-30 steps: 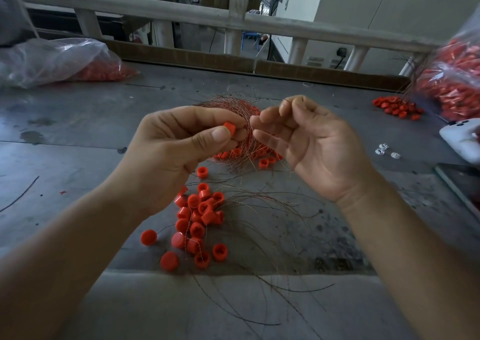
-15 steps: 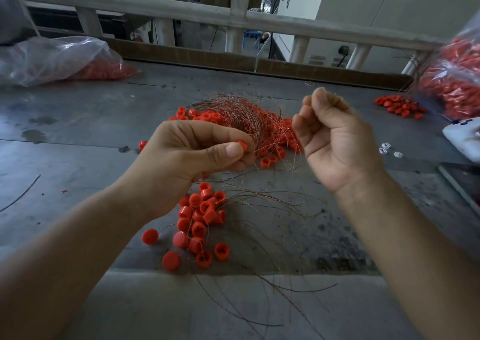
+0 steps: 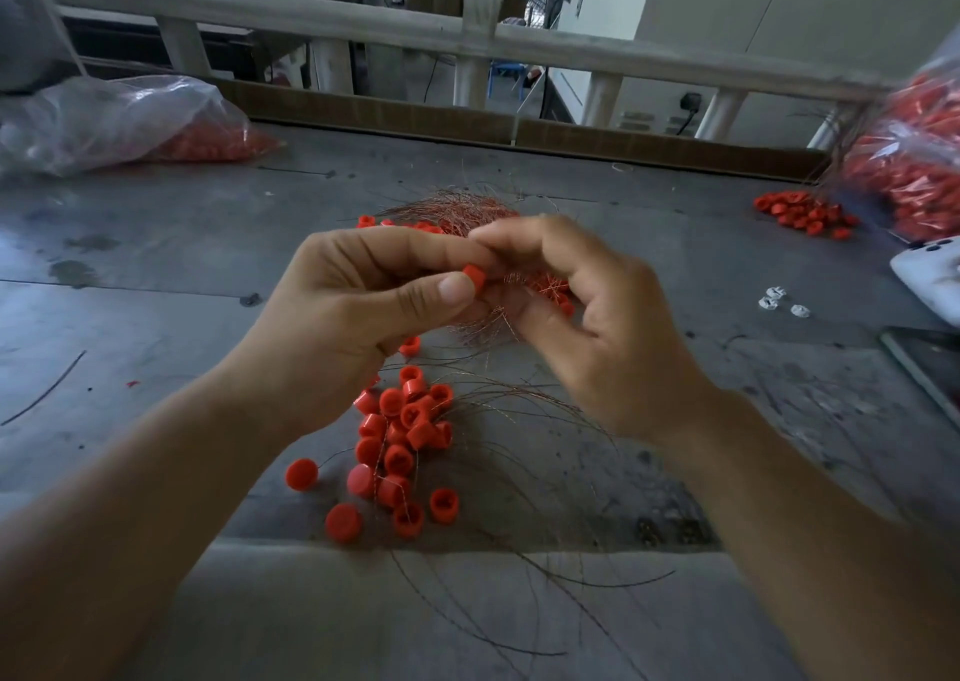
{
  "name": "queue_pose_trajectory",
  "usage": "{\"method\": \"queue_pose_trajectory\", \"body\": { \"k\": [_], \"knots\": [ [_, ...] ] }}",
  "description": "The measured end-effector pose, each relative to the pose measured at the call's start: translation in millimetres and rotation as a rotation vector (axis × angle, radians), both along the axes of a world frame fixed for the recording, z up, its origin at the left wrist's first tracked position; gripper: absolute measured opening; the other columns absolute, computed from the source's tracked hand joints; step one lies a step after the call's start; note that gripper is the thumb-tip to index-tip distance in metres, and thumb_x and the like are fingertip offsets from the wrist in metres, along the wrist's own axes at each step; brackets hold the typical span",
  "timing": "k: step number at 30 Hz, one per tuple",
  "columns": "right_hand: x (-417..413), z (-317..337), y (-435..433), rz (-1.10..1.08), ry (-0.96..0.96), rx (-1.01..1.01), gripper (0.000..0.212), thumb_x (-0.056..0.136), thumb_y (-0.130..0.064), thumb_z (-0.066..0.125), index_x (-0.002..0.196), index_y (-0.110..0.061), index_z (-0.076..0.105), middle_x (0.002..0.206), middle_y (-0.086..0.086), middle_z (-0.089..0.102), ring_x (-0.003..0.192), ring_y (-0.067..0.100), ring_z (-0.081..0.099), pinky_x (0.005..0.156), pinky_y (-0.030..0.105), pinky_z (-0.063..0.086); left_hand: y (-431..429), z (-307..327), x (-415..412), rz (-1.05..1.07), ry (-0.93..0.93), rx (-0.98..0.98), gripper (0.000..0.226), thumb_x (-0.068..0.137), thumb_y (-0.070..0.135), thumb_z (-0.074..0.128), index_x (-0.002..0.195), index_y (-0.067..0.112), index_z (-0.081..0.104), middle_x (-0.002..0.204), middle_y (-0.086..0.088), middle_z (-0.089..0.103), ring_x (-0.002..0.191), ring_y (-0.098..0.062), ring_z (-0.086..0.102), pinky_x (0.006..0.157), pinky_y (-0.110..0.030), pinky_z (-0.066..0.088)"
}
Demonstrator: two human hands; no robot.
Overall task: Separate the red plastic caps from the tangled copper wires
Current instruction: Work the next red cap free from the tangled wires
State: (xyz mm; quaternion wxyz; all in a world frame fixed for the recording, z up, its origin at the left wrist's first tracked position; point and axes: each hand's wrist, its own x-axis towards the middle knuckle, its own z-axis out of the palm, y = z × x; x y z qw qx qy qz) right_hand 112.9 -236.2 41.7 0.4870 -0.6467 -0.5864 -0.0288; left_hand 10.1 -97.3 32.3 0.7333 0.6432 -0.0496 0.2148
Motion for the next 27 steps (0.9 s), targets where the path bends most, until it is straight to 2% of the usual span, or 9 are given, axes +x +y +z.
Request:
{"method": "queue_pose_trajectory", "body": {
  "k": [3, 5, 10, 12, 15, 17, 20, 25, 27],
  "knots": [
    [1.6, 0.5, -1.6, -0.093, -0.072, 0.012, 0.027, 0.082, -0.008, 0.061, 0.109, -0.01, 0.06, 0.091, -0.017, 0.057, 0.084, -0.002, 0.058, 0.076, 0.01, 0.047, 1.3, -0.7, 0.9, 0.017, -0.014, 0.016, 0.028, 0.059, 0.029, 0.076, 0.084, 0.017, 0.076, 0.089, -0.003, 0.073, 0.086, -0.017, 0.068, 0.079, -0.023, 0.054],
    [3.1, 2.3, -2.1, -0.139, -0.114, 0.009, 0.024, 0.081, -0.009, 0.064, 0.105, -0.008, 0.063, 0.083, -0.017, 0.056, 0.075, -0.004, 0.057, 0.071, 0.008, 0.046, 2.5, -1.0, 1.3, 0.025, -0.021, 0.017, 0.028, 0.06, 0.027, 0.076, 0.085, 0.015, 0.075, 0.088, -0.005, 0.073, 0.087, -0.018, 0.068, 0.08, -0.023, 0.054],
    [10.1, 5.2, -3.6, -0.288, -0.247, -0.053, 0.013, 0.083, -0.01, 0.061, 0.093, -0.006, 0.068, 0.08, -0.01, 0.052, 0.073, -0.007, 0.047, 0.07, 0.006, 0.04, -3.1, -3.4, 3.3, 0.045, -0.01, 0.056, 0.022, 0.06, 0.023, 0.073, 0.082, 0.019, 0.075, 0.099, -0.001, 0.072, 0.089, -0.018, 0.069, 0.078, -0.022, 0.053],
    [14.3, 6.8, -5.2, -0.33, -0.221, -0.059, 0.008, 0.085, -0.007, 0.059, 0.088, -0.006, 0.066, 0.076, -0.011, 0.05, 0.072, -0.005, 0.047, 0.067, 0.006, 0.038, -3.6, -3.3, 4.0, 0.123, 0.005, 0.06, 0.018, 0.061, 0.019, 0.069, 0.078, 0.02, 0.074, 0.1, 0.0, 0.071, 0.082, -0.017, 0.07, 0.073, -0.02, 0.053],
    [18.6, 9.5, -8.6, -0.341, -0.064, -0.028, 0.012, 0.088, -0.007, 0.055, 0.082, -0.016, 0.059, 0.07, -0.018, 0.048, 0.062, -0.004, 0.046, 0.06, 0.009, 0.036, -2.4, -2.8, 5.7, 0.282, 0.031, 0.213, 0.023, 0.059, 0.016, 0.066, 0.082, 0.018, 0.068, 0.084, 0.005, 0.072, 0.076, -0.011, 0.069, 0.068, -0.016, 0.053],
    [16.8, 11.1, -9.6, -0.3, 0.016, 0.016, 0.017, 0.087, -0.013, 0.055, 0.075, -0.024, 0.055, 0.066, -0.017, 0.05, 0.058, 0.0, 0.047, 0.057, 0.011, 0.037, -4.5, -2.4, 5.5, 0.333, 0.059, 0.27, 0.028, 0.053, 0.024, 0.068, 0.081, 0.022, 0.067, 0.078, 0.01, 0.072, 0.073, -0.007, 0.068, 0.067, -0.013, 0.051],
    [10.1, 12.0, -8.0, -0.234, 0.055, 0.02, 0.015, 0.083, -0.018, 0.055, 0.073, -0.029, 0.054, 0.063, -0.015, 0.052, 0.055, 0.0, 0.048, 0.054, 0.011, 0.037, -8.0, -1.9, 4.4, 0.351, 0.081, 0.328, 0.034, 0.047, 0.036, 0.067, 0.081, 0.029, 0.067, 0.08, 0.011, 0.072, 0.074, -0.007, 0.067, 0.068, -0.011, 0.051],
    [4.2, 8.3, -5.0, -0.154, 0.113, -0.023, 0.013, 0.083, -0.018, 0.054, 0.072, -0.024, 0.056, 0.059, -0.014, 0.05, 0.055, -0.002, 0.048, 0.053, 0.01, 0.037, -7.8, -0.5, 5.2, 0.315, 0.074, 0.257, 0.032, 0.05, 0.017, 0.069, 0.082, 0.019, 0.065, 0.073, 0.01, 0.071, 0.071, -0.003, 0.066, 0.065, -0.012, 0.051],
    [4.1, 8.4, -4.7, -0.135, 0.154, -0.014, 0.012, 0.083, -0.018, 0.054, 0.073, -0.023, 0.057, 0.057, -0.013, 0.051, 0.053, -0.001, 0.048, 0.052, 0.01, 0.037, -7.4, -0.2, 5.6, 0.309, 0.067, 0.238, 0.031, 0.049, 0.016, 0.069, 0.079, 0.016, 0.063, 0.07, 0.008, 0.07, 0.069, -0.004, 0.066, 0.064, -0.014, 0.052]
  ]
}}
